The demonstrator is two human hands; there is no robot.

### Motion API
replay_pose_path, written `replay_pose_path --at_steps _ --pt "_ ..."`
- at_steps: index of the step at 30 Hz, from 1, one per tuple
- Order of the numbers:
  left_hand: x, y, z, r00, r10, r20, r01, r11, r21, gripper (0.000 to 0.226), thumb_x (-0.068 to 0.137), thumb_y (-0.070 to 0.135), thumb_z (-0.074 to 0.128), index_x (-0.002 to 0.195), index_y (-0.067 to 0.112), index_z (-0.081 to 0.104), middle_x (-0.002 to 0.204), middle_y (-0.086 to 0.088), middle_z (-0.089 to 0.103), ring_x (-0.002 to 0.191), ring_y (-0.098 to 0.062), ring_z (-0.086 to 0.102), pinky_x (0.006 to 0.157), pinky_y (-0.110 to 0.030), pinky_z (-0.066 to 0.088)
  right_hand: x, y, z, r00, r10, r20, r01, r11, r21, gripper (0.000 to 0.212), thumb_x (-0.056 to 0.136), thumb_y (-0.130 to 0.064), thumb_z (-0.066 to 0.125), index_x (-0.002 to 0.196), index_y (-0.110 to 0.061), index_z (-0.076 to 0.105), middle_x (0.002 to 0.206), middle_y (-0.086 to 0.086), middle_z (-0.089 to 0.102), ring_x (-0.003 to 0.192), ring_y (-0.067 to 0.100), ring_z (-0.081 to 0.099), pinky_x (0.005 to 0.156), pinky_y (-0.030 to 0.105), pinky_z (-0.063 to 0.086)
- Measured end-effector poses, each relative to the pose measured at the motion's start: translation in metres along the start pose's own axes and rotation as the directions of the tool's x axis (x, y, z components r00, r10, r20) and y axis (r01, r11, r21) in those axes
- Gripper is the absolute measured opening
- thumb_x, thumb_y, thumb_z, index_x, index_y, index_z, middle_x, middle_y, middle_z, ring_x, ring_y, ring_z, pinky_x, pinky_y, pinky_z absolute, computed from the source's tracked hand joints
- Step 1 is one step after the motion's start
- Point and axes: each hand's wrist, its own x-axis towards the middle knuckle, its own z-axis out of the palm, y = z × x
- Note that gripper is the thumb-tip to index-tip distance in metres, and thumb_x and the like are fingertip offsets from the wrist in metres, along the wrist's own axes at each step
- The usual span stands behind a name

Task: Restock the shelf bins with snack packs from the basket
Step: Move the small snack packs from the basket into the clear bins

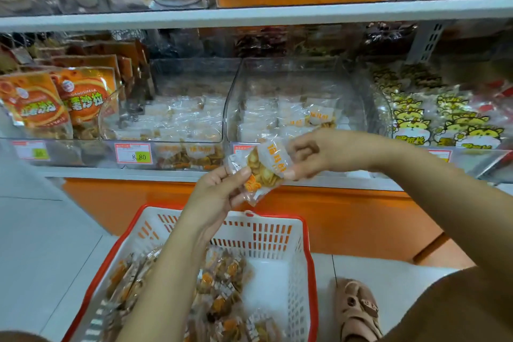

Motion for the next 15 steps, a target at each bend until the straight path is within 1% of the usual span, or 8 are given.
replay_pose_path --at_steps 2,5,8,10,11,13,14,15 --pt "0.011 0.013 0.018 0.997 0.074 -0.015 -0.075 0.996 -0.041 0.034 0.076 0.021 0.066 0.101 0.0 0.064 0.089 -0.014 0.07 0.074 -0.018 0.067 0.06 -0.022 0.056 -0.001 -0.005 -0.015 0.99 -0.055 -0.131 0.074 0.987 0.144 0.018 0.074 -0.03 0.078 0.081 -0.019 0.065 0.071 -0.01 0.067 0.068 0.007 0.06 0.072 0.025 0.046" --pt "0.033 0.031 0.046 0.989 0.149 -0.007 -0.15 0.987 -0.063 0.032 0.076 0.024 0.068 0.1 0.003 0.064 0.093 -0.011 0.071 0.083 -0.016 0.068 0.068 -0.022 0.057 0.001 -0.007 -0.037 0.962 -0.083 -0.261 0.128 0.978 0.162 0.032 0.074 -0.015 0.079 0.105 -0.013 0.07 0.097 0.008 0.074 0.082 0.014 0.065 0.074 0.028 0.053" --pt "0.056 0.045 0.072 0.98 0.198 0.011 -0.198 0.98 0.013 0.022 0.087 0.018 0.065 0.098 0.002 0.056 0.092 -0.016 0.064 0.078 -0.018 0.064 0.07 -0.024 0.058 -0.003 -0.004 -0.062 0.922 -0.056 -0.382 0.134 0.974 0.181 0.034 0.075 -0.018 0.077 0.105 -0.005 0.069 0.1 0.021 0.071 0.084 0.027 0.068 0.084 0.041 0.054" --pt "0.072 0.051 0.085 0.973 0.229 0.034 -0.231 0.969 0.086 0.012 0.089 0.013 0.064 0.091 0.003 0.057 0.088 -0.015 0.065 0.076 -0.019 0.064 0.071 -0.027 0.057 -0.005 -0.001 -0.076 0.888 -0.042 -0.457 0.13 0.978 0.162 0.038 0.072 -0.026 0.077 0.102 -0.003 0.07 0.097 0.021 0.071 0.087 0.03 0.069 0.087 0.047 0.054" --pt "0.081 0.052 0.091 0.97 0.24 0.044 -0.243 0.961 0.131 0.009 0.089 0.012 0.065 0.088 0.006 0.059 0.086 -0.012 0.068 0.075 -0.018 0.065 0.071 -0.027 0.056 -0.005 0.001 -0.082 0.87 -0.037 -0.492 0.101 0.989 0.105 0.042 0.07 -0.031 0.078 0.1 -0.003 0.07 0.094 0.02 0.071 0.084 0.027 0.068 0.084 0.045 0.056" --pt "0.099 0.049 0.096 0.962 0.27 0.047 -0.269 0.899 0.344 0.012 0.086 0.015 0.069 0.094 0.009 0.061 0.09 -0.008 0.068 0.08 -0.016 0.064 0.075 -0.025 0.052 -0.003 0.005 -0.093 0.815 -0.008 -0.579 -0.044 0.996 -0.075 0.044 0.07 -0.038 0.08 0.091 -0.001 0.068 0.084 0.018 0.068 0.074 0.018 0.06 0.067 0.031 0.051" --pt "0.108 0.045 0.096 0.956 0.288 0.051 -0.273 0.816 0.51 0.023 0.085 0.02 0.071 0.102 0.009 0.061 0.098 -0.006 0.067 0.088 -0.016 0.063 0.079 -0.025 0.051 -0.001 0.008 -0.097 0.771 0.014 -0.636 -0.155 0.974 -0.167 0.039 0.072 -0.038 0.08 0.087 -0.005 0.066 0.079 0.013 0.064 0.073 0.017 0.055 0.06 0.027 0.042" --pt "0.115 0.04 0.094 0.953 0.294 0.077 -0.268 0.69 0.672 0.035 0.084 0.026 0.071 0.112 0.009 0.06 0.108 -0.004 0.065 0.098 -0.016 0.061 0.085 -0.026 0.049 0.001 0.01 -0.099 0.728 0.037 -0.684 -0.273 0.931 -0.24 0.032 0.074 -0.036 0.078 0.086 -0.009 0.065 0.078 0.008 0.061 0.074 0.018 0.054 0.058 0.027 0.038"
